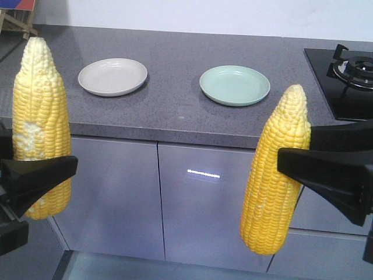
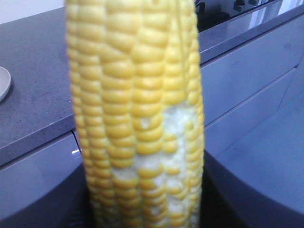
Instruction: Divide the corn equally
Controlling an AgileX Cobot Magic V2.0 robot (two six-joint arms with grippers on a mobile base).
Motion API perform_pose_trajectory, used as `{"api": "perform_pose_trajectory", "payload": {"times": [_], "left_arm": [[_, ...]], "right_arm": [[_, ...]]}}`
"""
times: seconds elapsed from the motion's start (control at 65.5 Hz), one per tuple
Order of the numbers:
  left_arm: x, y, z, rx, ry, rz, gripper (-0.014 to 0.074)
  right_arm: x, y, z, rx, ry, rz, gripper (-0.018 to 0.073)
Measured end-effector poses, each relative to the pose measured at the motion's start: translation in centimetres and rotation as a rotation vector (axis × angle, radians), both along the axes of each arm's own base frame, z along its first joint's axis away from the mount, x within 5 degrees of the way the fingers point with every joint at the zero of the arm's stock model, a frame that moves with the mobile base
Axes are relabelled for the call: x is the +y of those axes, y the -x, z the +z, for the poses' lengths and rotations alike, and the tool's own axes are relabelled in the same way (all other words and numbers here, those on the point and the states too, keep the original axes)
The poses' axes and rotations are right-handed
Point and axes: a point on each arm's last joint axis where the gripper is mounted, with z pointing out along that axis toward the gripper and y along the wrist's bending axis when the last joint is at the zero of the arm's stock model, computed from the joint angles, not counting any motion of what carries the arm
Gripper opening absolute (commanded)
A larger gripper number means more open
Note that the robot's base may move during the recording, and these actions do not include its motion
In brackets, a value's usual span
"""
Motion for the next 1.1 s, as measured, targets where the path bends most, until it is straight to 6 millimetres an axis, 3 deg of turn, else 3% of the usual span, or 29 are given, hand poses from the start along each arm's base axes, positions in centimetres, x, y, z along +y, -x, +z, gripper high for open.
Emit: {"api": "perform_pose_trajectory", "payload": {"times": [1.099], "left_arm": [[0.00, 0.00, 0.00, 0.000, 0.000, 0.000, 0.0237]], "right_arm": [[0.00, 0.00, 0.00, 0.000, 0.000, 0.000, 0.0211]]}}
